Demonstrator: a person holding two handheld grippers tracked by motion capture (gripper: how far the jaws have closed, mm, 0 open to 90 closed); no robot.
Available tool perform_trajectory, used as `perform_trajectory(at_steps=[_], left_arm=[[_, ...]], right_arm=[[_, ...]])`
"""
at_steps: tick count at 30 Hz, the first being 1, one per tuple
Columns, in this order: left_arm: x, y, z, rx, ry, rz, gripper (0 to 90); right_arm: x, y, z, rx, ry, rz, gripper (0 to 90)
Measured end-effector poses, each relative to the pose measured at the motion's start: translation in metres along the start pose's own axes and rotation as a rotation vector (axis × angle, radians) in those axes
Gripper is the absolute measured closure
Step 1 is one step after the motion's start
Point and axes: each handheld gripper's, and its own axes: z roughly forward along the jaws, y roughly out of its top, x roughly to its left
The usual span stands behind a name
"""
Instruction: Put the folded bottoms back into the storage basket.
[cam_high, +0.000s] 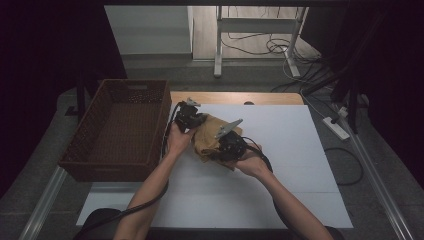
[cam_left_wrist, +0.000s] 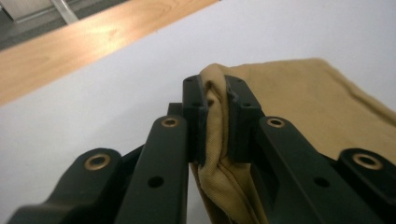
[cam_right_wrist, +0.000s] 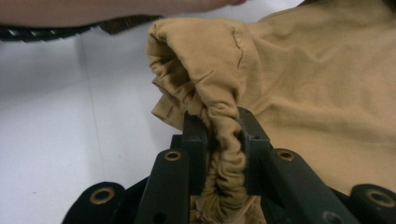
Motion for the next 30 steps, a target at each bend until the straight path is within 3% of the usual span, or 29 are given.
perform_trajectory(at_steps=[10, 17, 25, 30], left_arm=[[-0.001, 0.028, -0.024, -0.017, 0.008, 0.032, 79.3], [0.004, 0.041, -0.041, -0.027, 0.008, 0.027, 79.3], [0.014, 0.054, -0.060, -0.039, -0.008, 0.016, 79.1], [0.021, 0.054, -0.066, -0.036, -0.006, 0.013, 79.2]], right_arm=[[0.005, 0.018, -0.022, -0.085, 0.010, 0.009, 77.2], [0.008, 0.030, -0.031, -0.128, 0.012, 0.001, 77.2], [0.013, 0.044, -0.032, -0.171, 0.012, -0.015, 77.2], [0.015, 0.051, -0.029, -0.180, 0.016, -0.020, 77.1]])
